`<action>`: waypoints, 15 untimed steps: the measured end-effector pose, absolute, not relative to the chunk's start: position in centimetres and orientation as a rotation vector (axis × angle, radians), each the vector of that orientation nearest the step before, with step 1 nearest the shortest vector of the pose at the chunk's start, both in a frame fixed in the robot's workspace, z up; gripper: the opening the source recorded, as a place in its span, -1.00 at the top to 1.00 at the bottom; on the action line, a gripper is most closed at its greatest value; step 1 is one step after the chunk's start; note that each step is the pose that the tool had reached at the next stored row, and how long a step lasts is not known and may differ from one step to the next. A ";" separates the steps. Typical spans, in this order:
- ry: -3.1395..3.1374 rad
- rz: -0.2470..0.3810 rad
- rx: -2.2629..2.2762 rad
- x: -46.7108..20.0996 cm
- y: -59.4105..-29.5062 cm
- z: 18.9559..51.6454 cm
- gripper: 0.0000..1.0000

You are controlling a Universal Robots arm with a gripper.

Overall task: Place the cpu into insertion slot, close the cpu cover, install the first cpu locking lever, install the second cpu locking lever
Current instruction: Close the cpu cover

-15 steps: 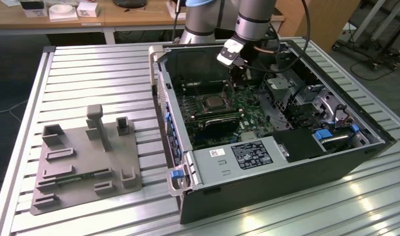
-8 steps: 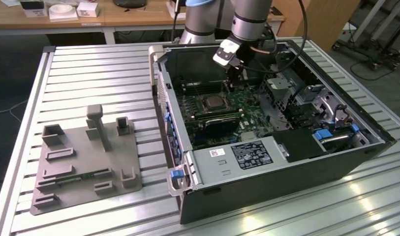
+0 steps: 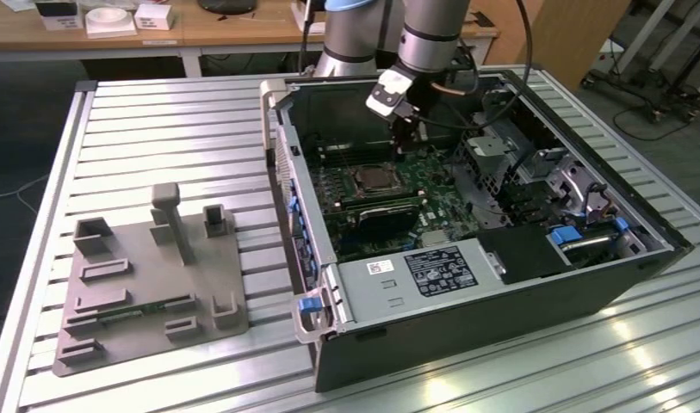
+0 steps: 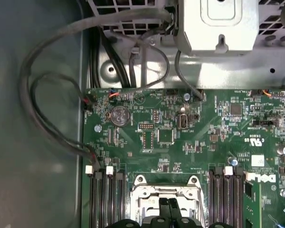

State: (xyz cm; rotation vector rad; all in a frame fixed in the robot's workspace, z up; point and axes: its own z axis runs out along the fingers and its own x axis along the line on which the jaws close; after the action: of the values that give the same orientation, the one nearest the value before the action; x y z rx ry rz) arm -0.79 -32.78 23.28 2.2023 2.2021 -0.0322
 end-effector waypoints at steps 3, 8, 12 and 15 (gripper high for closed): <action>2.203 -0.032 2.201 -1.3 -32.8 23.1 0.80; 2.210 -0.032 2.194 -2.7 -32.8 22.7 0.80; 2.222 -0.032 2.181 -3.6 -32.8 22.3 0.80; 2.231 -0.032 2.173 -4.3 -32.8 22.2 0.80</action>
State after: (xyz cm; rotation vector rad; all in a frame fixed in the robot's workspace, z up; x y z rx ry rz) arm -4.34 -32.78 22.15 2.1730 2.2306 -0.0320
